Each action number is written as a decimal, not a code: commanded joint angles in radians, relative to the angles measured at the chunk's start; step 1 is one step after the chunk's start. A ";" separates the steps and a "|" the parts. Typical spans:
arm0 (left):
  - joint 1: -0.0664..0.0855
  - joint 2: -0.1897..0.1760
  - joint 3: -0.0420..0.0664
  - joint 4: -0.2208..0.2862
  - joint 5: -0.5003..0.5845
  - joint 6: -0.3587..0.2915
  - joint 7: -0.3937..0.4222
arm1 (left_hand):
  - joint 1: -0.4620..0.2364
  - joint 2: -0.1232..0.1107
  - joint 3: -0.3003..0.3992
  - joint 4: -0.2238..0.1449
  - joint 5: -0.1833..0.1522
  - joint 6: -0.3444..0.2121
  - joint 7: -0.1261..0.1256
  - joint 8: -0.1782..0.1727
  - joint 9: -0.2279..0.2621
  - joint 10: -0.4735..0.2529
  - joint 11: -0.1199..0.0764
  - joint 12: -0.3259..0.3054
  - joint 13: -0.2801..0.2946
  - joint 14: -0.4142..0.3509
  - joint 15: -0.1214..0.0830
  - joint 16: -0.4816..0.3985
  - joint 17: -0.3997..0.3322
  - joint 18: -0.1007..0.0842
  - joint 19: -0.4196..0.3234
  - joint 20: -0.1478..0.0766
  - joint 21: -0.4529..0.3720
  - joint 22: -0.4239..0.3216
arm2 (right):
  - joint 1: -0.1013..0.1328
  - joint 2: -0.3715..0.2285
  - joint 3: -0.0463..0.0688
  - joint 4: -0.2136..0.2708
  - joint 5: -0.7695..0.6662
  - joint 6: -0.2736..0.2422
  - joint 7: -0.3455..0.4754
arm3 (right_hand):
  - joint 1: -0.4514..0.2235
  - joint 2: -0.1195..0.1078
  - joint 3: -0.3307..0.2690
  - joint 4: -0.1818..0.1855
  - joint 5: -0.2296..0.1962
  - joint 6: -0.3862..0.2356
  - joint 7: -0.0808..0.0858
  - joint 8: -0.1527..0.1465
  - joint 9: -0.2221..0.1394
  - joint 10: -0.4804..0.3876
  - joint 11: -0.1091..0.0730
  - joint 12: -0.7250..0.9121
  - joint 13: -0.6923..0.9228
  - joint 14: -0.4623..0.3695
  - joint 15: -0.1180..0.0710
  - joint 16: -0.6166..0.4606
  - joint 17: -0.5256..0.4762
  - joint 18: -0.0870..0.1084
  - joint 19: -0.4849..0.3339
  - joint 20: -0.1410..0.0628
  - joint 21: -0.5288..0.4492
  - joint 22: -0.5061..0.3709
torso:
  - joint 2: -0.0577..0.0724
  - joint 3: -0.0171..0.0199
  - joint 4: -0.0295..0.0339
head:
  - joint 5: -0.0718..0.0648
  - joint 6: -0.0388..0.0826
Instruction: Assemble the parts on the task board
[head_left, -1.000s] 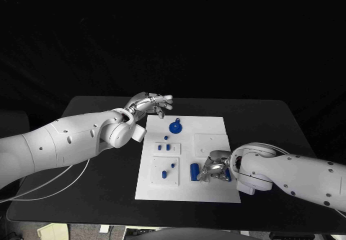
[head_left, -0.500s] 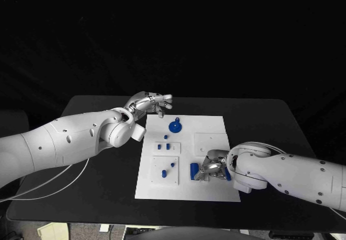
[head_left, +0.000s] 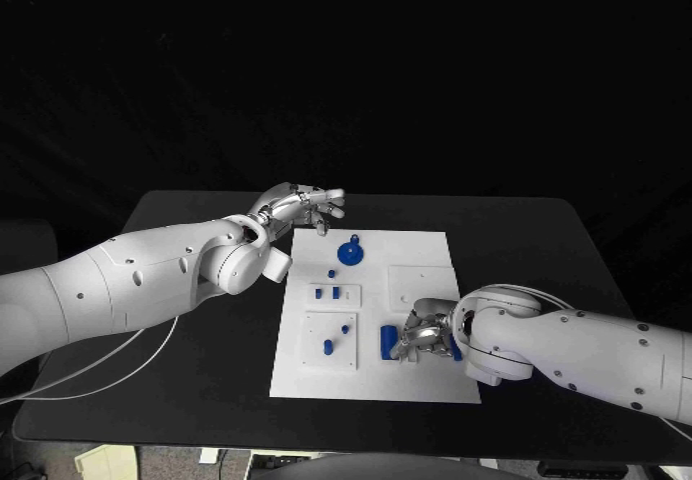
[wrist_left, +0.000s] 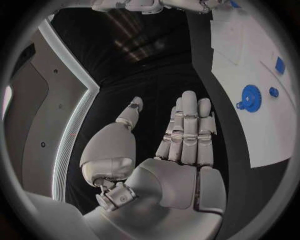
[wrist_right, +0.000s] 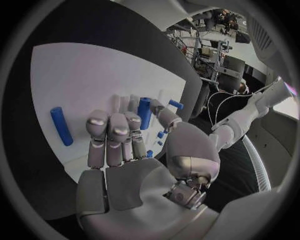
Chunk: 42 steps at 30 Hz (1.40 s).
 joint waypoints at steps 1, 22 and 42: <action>0.001 0.000 0.001 0.001 0.005 0.015 0.005 | -0.002 0.009 -0.001 -0.008 -0.003 -0.006 0.001 -0.003 -0.001 -0.007 0.001 -0.003 -0.002 -0.004 0.001 -0.007 0.001 0.049 0.006 -0.004 -0.005 0.001 | -0.004 -0.009 -0.002 0.003 -0.040 -0.034 0.015 | -0.028 0.012 0.027 0.043 -0.023 0.012 0.002 0.003 -0.002 0.009 -0.004 -0.008 0.001 -0.001 -0.007 0.005 0.001 0.085 0.001 0.011 -0.004 0.000 | 0.000 0.0000 0.0002 | 0.001 -0.001; 0.001 -0.002 0.000 -0.001 0.005 0.015 0.004 | -0.004 0.010 -0.002 -0.009 -0.003 -0.007 0.001 -0.003 -0.001 -0.008 0.002 -0.004 -0.002 -0.004 0.001 -0.007 0.002 0.049 0.006 -0.004 -0.006 0.002 | 0.010 -0.112 0.029 0.047 0.046 -0.079 0.057 | -0.076 -0.121 0.038 0.081 -0.012 -0.036 0.017 -0.029 -0.006 0.009 0.010 -0.007 0.010 0.001 0.003 0.004 0.004 0.085 0.009 -0.001 -0.007 0.010 | 0.000 0.0008 -0.0013 | -0.001 0.007; 0.001 -0.007 0.000 0.003 0.005 0.015 0.006 | -0.002 0.011 -0.002 -0.013 -0.003 -0.006 0.001 -0.001 0.000 -0.007 0.001 -0.002 -0.001 -0.004 0.001 -0.008 0.003 0.049 0.006 -0.004 -0.007 0.003 | 0.026 -0.228 0.040 0.047 -0.168 0.048 -0.051 | 0.043 -0.065 -0.026 -0.011 -0.039 -0.021 0.013 -0.006 0.029 0.017 0.008 -0.004 0.009 0.003 0.004 0.005 0.006 0.085 0.007 0.004 -0.009 0.020 | 0.000 0.0011 -0.0021 | -0.026 0.017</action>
